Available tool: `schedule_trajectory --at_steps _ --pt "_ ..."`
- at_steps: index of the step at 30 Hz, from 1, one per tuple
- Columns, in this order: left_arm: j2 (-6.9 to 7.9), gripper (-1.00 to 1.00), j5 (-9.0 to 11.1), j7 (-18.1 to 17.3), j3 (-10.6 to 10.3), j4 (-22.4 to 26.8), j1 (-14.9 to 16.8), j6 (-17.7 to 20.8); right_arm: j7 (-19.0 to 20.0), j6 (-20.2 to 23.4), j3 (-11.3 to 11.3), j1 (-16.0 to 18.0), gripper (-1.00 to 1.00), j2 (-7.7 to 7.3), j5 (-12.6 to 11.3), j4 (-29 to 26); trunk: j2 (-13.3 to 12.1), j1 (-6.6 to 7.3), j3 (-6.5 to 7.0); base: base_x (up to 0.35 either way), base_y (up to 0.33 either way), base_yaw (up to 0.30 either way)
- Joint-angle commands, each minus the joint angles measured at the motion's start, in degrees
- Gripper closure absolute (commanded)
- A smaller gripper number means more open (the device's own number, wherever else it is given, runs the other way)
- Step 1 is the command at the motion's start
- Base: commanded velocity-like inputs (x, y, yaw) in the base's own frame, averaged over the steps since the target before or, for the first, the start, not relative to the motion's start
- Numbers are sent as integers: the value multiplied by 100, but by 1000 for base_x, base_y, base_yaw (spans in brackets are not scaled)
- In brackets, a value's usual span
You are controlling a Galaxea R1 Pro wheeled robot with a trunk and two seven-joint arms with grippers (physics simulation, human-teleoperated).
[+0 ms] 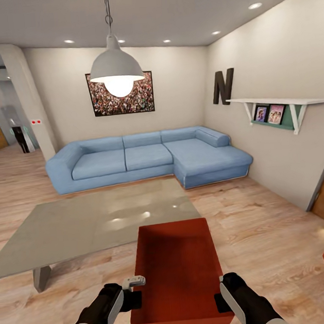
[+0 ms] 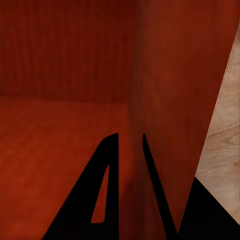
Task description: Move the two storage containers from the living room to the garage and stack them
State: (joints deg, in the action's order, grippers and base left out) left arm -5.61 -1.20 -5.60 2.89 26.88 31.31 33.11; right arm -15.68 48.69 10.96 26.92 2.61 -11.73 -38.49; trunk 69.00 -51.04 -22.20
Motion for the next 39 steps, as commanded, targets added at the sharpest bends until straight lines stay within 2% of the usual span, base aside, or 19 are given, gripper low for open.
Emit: schedule_trajectory --at_steps 1,10,31,39 --pt "-11 100 85 -17 10 -2 -2 38 -23 -52 5 6 100 73 -356 -28 5 0 -13 0 0 258" --pt "-10 100 86 -16 18 1 -2 38 -23 -52 9 6 100 73 -356 -27 5 0 -61 0 76 257" --pt "-10 100 85 -19 10 -1 -2 38 -23 -50 11 6 100 73 -356 -19 5 0 -174 0 304 254" --pt "-10 100 85 -19 13 -1 -2 38 -23 -52 12 6 100 73 -356 -25 5 0 -190 0 314 62"
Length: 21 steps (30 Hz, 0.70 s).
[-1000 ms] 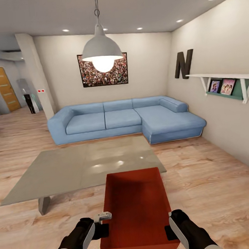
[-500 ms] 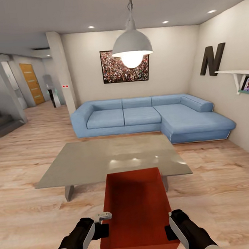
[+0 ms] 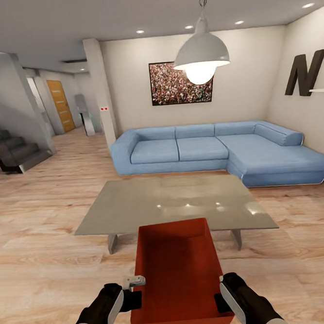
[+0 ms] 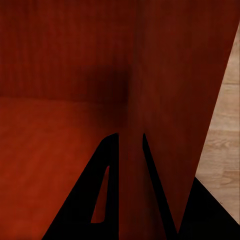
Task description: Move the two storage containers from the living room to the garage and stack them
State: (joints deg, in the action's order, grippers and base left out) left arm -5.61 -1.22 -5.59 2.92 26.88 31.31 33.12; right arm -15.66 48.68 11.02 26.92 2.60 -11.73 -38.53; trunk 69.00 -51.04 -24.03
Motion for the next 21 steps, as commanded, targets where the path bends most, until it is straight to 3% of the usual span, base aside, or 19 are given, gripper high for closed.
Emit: schedule_trajectory --at_steps 1,8,21 --pt "-10 100 87 -19 12 0 -3 37 -25 -51 6 7 100 74 -356 -22 4 0 -7 0 314 6" --pt "-10 100 87 -21 15 -1 -3 37 -25 -49 6 7 100 74 -356 -23 4 0 -12 0 314 58" --pt "-10 100 87 -21 13 -5 -3 37 -25 -51 6 4 100 74 -356 -23 4 0 -46 82 311 264"
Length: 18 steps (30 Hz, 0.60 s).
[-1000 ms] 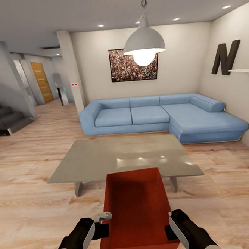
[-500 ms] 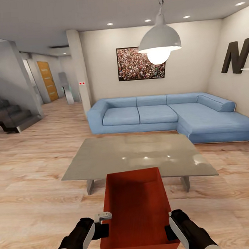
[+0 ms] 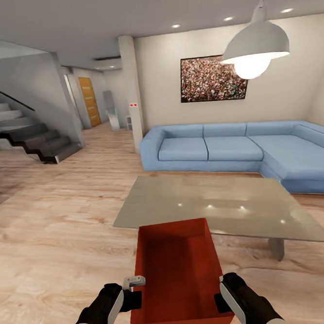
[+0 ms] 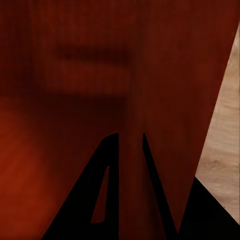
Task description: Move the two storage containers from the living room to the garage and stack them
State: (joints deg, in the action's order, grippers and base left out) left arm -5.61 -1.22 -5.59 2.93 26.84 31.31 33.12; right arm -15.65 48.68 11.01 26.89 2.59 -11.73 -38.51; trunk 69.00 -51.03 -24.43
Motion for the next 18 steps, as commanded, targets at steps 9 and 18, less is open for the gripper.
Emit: schedule_trajectory --at_steps 9,18 --pt "-10 100 91 -19 12 3 -2 36 -25 -51 6 8 100 75 -356 -25 5 -1 -31 25 65 275" --pt "-10 100 102 -20 15 -1 -2 36 -25 -48 6 9 100 75 -356 -18 5 -1 -55 162 29 276"
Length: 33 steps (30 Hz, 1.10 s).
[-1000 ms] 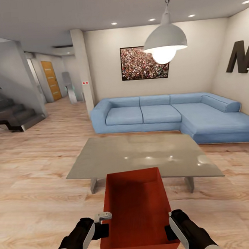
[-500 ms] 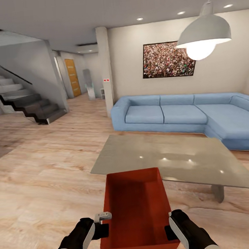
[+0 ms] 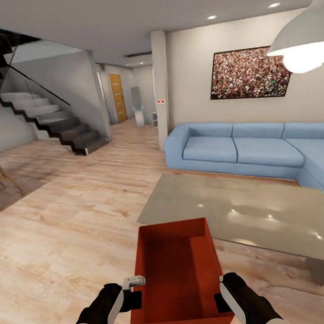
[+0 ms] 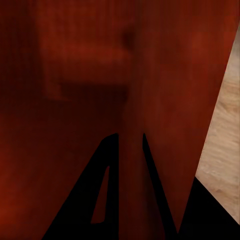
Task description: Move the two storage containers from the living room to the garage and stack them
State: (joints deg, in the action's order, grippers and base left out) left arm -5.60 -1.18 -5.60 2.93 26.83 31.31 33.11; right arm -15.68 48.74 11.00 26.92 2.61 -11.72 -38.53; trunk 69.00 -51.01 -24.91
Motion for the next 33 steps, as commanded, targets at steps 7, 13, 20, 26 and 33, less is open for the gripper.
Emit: schedule_trajectory --at_steps 7,13,20,26,33 --pt "-11 100 101 -20 15 1 -2 38 -23 -56 8 7 100 73 -358 -13 4 -3 -25 317 124 275" --pt "-11 100 107 -20 15 -1 -2 38 -23 -56 8 7 100 73 -358 -14 4 -3 -40 308 170 252" --pt "-11 100 110 -19 15 0 -2 38 -23 -56 8 7 100 73 -358 -14 4 -3 -43 251 228 34" --pt "-11 100 110 -19 15 -1 -2 38 -23 -53 8 7 100 74 -358 -14 4 -3 -43 222 249 1" --pt "-11 100 101 -20 15 -1 -2 38 -23 -57 8 7 100 73 -358 -14 4 -3 -43 218 250 0"
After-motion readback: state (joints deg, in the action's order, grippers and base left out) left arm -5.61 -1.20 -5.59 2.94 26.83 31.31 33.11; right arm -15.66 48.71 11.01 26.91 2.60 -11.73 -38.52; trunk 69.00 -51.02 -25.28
